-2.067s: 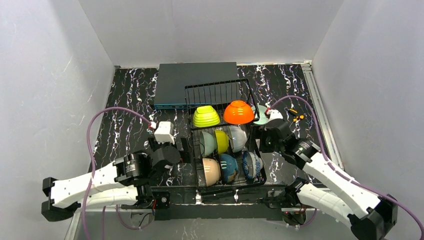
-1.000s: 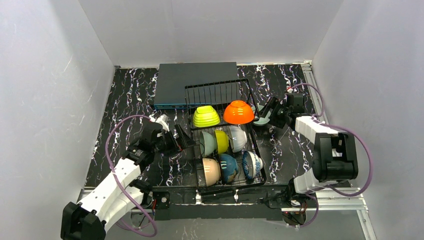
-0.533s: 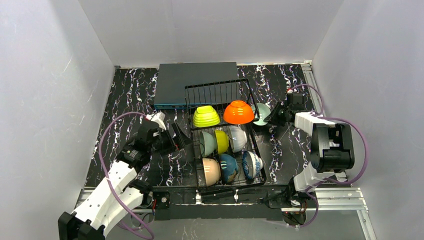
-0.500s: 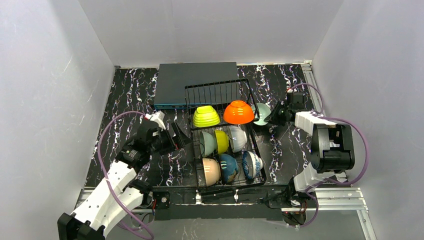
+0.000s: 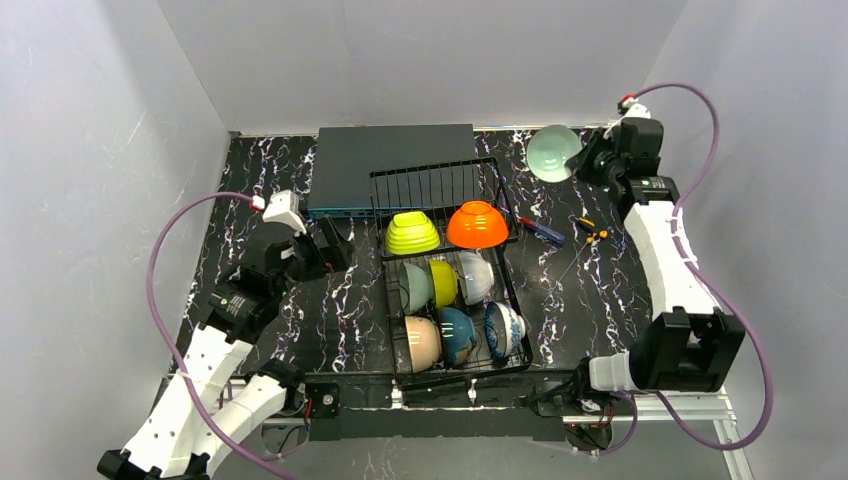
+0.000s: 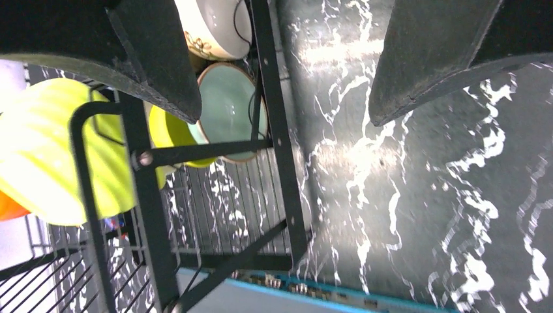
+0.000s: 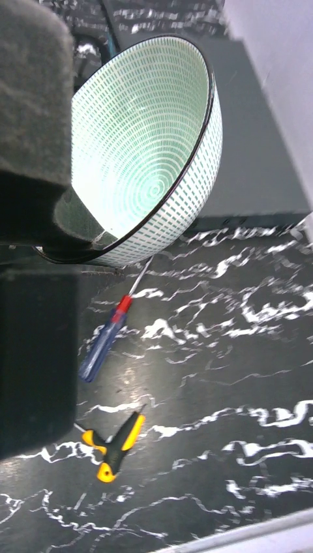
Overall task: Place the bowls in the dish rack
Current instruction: Pick up the bowl from the center of the board.
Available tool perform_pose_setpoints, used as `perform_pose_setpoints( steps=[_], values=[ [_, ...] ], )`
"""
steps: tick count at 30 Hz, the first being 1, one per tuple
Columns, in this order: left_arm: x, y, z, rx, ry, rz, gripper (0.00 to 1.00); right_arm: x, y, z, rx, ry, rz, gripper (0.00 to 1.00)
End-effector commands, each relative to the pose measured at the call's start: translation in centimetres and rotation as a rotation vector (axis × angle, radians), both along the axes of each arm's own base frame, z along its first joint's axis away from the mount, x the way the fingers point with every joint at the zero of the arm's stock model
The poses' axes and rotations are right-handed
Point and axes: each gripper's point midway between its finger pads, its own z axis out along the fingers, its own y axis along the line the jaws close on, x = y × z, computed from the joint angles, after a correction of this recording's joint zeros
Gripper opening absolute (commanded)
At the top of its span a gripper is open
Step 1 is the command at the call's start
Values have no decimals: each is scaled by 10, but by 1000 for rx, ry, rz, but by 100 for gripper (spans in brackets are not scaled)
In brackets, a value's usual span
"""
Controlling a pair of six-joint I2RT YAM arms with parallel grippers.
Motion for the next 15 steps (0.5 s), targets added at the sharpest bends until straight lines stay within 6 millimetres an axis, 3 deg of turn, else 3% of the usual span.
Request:
perform_pose_setpoints(
  steps=[1,5,8,12,15],
  values=[
    [10,20,36,128,-125,10,98,-6,11,86,35,-189,53,1],
    [18,4,72,151,-244,-114,98,-12,38,123,110,-219,155,1],
    [25,-6,107,181,-362,-195,98,-17,71,143,99,-218,236,1],
    [24,-32,148,265,-554,-424,95,-27,125,155,103,-192,358,1],
    [30,-43,172,322,-666,-511,91,-40,169,153,116,-148,456,1]
  ],
)
